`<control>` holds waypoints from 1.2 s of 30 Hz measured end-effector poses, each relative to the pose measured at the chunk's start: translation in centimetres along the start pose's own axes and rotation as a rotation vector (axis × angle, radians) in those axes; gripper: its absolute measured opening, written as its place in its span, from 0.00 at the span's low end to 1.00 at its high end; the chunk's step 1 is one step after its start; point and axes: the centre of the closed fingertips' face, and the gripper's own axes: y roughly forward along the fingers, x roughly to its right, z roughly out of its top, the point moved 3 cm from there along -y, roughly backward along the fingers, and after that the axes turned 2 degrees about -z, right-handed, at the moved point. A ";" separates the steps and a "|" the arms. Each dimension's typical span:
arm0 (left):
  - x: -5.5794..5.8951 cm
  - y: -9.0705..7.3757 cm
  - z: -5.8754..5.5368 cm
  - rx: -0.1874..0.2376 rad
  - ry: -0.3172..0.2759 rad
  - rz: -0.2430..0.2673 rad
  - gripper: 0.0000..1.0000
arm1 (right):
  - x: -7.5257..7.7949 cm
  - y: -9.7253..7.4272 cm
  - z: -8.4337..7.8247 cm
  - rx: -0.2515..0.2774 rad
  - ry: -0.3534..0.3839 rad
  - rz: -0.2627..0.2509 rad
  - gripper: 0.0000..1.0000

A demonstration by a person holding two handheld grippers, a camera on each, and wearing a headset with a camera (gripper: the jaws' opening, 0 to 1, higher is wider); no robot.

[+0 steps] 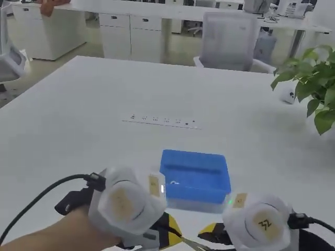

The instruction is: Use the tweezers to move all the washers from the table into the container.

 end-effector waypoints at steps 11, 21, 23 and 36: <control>-0.7 2.2 -3.3 -0.119 0.035 -0.034 0.00 | -0.5 -10.0 -0.1 0.265 0.415 -0.232 0.57; -0.9 4.0 -6.2 -0.253 0.030 -0.037 0.00 | -1.2 -13.1 -2.4 0.275 0.489 -0.350 0.65; -1.1 4.1 -6.0 -0.252 0.078 -0.044 0.00 | -1.4 -13.3 -2.3 0.304 0.526 -0.344 0.66; -1.0 0.3 -4.9 -0.033 -0.321 0.199 0.49 | -1.2 -14.3 -3.0 0.299 0.509 -0.404 0.79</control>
